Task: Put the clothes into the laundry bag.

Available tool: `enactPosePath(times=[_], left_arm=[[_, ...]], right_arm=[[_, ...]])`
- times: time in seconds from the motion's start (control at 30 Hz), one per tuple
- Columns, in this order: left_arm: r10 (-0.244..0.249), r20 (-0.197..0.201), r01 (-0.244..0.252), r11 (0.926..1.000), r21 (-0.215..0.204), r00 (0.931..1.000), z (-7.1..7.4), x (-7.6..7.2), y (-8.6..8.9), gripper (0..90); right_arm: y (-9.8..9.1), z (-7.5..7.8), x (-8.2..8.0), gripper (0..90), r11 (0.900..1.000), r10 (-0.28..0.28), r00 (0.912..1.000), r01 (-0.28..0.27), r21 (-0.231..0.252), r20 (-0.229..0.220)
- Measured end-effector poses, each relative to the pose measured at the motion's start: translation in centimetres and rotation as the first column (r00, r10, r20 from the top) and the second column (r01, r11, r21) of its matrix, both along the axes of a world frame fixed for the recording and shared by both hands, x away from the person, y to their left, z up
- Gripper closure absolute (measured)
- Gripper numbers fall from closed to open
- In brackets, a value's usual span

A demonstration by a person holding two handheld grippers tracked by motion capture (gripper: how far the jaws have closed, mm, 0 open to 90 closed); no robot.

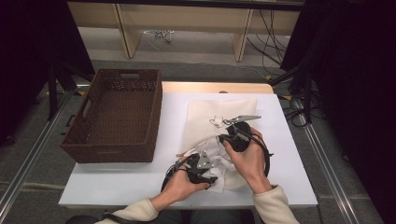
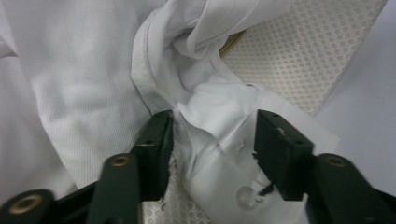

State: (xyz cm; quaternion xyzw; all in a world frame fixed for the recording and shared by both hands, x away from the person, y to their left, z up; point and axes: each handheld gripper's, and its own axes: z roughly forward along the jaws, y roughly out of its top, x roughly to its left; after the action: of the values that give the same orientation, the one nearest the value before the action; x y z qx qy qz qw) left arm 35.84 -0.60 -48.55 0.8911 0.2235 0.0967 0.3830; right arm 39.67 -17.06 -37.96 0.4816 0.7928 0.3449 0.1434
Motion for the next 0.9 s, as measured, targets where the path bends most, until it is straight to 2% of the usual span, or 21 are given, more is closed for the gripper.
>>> enactPosePath(times=[0.03, 0.07, 0.13, 0.23, 0.37, 0.4, 0.43, 0.47, 0.5, 0.53, 0.77, 0.87, 0.9], left_arm=[[-0.002, -0.012, 0.002, 1.0, -0.004, 0.9999, 0.0, 0.1, 0.0, 51.9], [0.001, -0.015, -0.001, 1.0, -0.008, 0.9999, 0.0, 0.2, 0.0, 53.9], [0.007, -0.033, -0.008, 0.9998, -0.016, 0.9994, 0.0, 0.4, 0.0, 59.5], [0.018, -0.048, -0.02, 0.9995, -0.026, 0.9987, 0.1, 0.6, 0.0, 67.0], [0.033, -0.039, -0.034, 0.999, -0.029, 0.9987, 0.5, 0.7, 0.2, 82.9], [0.04, -0.042, -0.042, 0.9985, -0.036, 0.9983, 0.6, 0.7, 0.2, 86.8], [0.044, -0.044, -0.046, 0.9981, -0.041, 0.998, 0.6, 0.7, 0.1, 87.9], [0.046, -0.045, -0.048, 0.9983, -0.033, 0.9979, 0.6, 0.8, 0.0, 88.3], [0.038, -0.038, -0.039, 0.9989, -0.025, 0.9985, 0.8, 0.8, 0.0, 88.5], [0.043, -0.038, -0.044, 0.9983, -0.037, 0.9984, 0.8, 0.8, -0.1, 88.6], [0.079, -0.015, -0.08, 0.9934, -0.083, 0.9968, 2.0, 1.8, -0.4, 89.0], [0.1, 0.006, -0.099, 0.9916, -0.082, 0.995, 2.3, 2.5, -0.7, 89.0], [0.098, 0.019, -0.096, 0.9922, -0.079, 0.995, 2.4, 2.7, -0.8, 89.0]], right_arm=[[0.0, 0.0, 0.0, 88.8, 1.0, 0.002, 1.0, -0.002, -0.001, 0.003], [0.1, 0.0, -0.1, 88.8, 1.0, -0.008, 0.9998, 0.008, 0.003, -0.016], [0.0, 0.0, 0.0, 88.8, 1.0, 0.001, 1.0, -0.001, -0.001, -0.002], [0.0, 0.0, 0.0, 88.8, 1.0, 0.0, 0.9999, 0.0, 0.002, -0.011], [0.0, -0.1, 0.1, 88.8, 1.0, 0.002, 1.0, -0.002, 0.002, -0.003], [0.0, -0.1, 0.0, 88.8, 1.0, -0.004, 0.9999, 0.004, 0.005, -0.014], [0.0, -0.1, 0.0, 88.8, 1.0, -0.006, 0.9999, 0.006, 0.006, -0.015], [0.0, -0.1, 0.1, 88.8, 1.0, 0.005, 1.0, -0.005, -0.001, 0.002], [-0.1, -0.1, 0.1, 88.8, 0.9997, 0.022, 0.9997, -0.022, -0.009, 0.0], [-0.1, -0.1, 0.1, 88.8, 0.9996, 0.025, 0.9997, -0.025, -0.01, -0.001], [0.0, 0.0, 0.0, 88.9, 0.9999, 0.013, 0.9999, -0.013, -0.003, -0.001], [0.0, 0.2, -0.2, 88.9, 1.0, -0.002, 0.9999, 0.002, 0.007, -0.01], [0.0, 0.2, -0.1, 88.9, 0.9997, -0.014, 0.9999, 0.014, 0.02, 0.0]])
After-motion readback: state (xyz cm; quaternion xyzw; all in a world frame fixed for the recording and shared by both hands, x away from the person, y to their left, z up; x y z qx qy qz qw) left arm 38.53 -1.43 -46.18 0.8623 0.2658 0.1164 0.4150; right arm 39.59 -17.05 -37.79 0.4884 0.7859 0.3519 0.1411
